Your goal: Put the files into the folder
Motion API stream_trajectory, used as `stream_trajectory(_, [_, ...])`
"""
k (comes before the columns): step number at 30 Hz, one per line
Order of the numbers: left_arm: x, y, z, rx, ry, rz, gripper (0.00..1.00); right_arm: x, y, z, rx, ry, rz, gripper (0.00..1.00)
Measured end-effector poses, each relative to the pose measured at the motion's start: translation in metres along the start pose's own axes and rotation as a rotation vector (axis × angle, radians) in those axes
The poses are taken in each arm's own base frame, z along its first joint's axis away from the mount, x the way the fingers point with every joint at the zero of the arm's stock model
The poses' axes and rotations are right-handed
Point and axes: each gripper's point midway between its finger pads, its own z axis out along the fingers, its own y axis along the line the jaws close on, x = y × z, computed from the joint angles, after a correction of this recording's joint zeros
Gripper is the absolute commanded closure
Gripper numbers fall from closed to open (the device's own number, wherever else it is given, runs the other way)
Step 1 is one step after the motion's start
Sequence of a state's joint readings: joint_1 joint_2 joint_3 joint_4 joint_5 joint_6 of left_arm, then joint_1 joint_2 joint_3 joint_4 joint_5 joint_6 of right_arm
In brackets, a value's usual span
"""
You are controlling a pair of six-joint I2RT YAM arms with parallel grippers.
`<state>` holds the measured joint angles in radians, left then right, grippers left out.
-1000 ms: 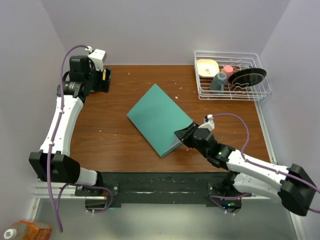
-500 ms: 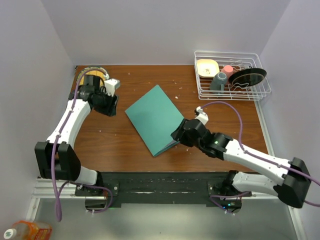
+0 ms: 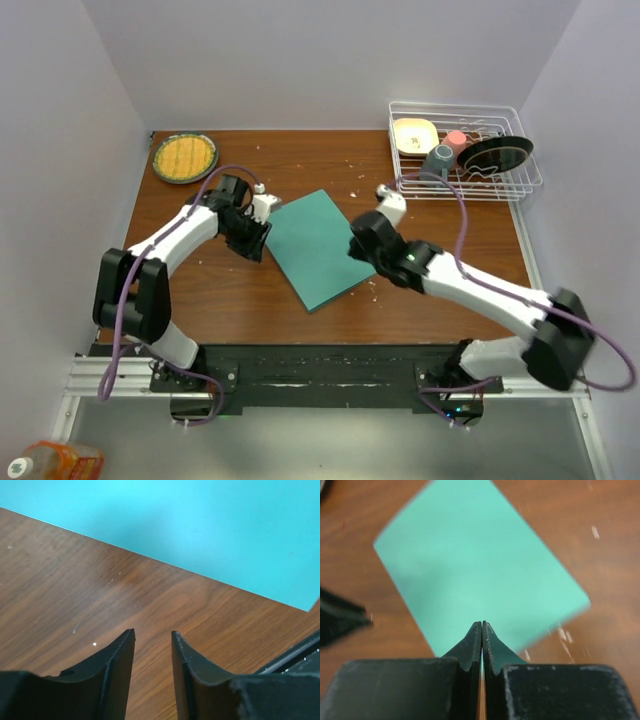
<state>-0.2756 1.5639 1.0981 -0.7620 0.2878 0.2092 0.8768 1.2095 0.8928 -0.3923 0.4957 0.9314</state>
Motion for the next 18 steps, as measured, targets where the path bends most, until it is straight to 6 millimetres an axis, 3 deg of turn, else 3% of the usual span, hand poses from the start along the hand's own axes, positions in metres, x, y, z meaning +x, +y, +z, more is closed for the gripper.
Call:
stream_trajectory(4, [0.008,0.008,0.018,-0.020,0.040,-0.018,0.66,-0.024,0.030,0.071,0.057,-0.064,-0.075,1.00])
stream_trajectory(6, [0.009,0.015,0.026,-0.042,0.053,-0.020,0.67,-0.018,0.028,0.107,0.096,-0.054,-0.115,1.00])
stream_trajectory(8, [0.010,0.021,0.034,-0.063,0.067,-0.023,0.67,-0.010,0.010,0.132,0.144,-0.033,-0.141,1.00])
stream_trajectory(14, [0.011,0.038,0.056,-0.117,0.113,-0.055,0.67,-0.021,-0.042,0.170,0.266,-0.016,-0.123,1.00])
stream_trajectory(18, [-0.005,0.047,0.060,-0.143,0.092,-0.070,0.67,-0.020,-0.049,0.178,0.282,-0.010,-0.128,1.00])
